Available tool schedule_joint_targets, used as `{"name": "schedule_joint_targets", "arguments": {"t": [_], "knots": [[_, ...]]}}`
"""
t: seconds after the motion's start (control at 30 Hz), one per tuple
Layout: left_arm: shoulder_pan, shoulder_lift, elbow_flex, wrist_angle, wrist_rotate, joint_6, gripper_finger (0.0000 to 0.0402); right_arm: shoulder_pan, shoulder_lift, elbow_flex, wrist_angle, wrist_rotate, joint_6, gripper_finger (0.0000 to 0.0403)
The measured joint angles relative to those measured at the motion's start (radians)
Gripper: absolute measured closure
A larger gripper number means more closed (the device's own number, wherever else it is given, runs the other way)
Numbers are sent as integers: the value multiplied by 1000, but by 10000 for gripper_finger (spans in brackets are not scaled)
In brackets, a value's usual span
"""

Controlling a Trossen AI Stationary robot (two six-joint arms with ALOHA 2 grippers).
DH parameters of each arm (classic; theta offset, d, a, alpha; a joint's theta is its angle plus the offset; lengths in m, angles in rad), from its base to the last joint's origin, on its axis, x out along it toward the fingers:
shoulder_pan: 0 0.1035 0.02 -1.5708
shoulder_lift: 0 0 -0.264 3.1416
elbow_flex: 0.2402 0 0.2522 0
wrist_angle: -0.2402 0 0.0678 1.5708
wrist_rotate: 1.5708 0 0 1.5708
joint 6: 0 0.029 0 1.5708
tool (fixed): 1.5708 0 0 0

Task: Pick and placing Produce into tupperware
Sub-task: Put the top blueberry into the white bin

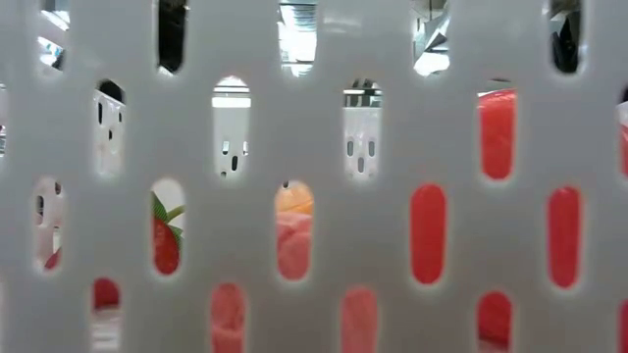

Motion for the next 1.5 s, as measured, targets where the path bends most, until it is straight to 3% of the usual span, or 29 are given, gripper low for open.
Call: {"name": "schedule_joint_targets", "arguments": {"t": [0.2,0.43,0.67,1.23,1.5], "knots": [[-72,5,0,20,-168,-25,219,0,0,0,0,0,0,29],[-89,75,1,38,-85,-20,196,0,0,0,0,0,0,29],[-136,83,1,90,-140,4,166,0,0,0,0,0,0,29],[-165,279,82,119,-86,82,54,0,1,0,0,0,0,29],[-164,301,82,116,-108,99,27,0,1,0,0,0,0,29]]}}
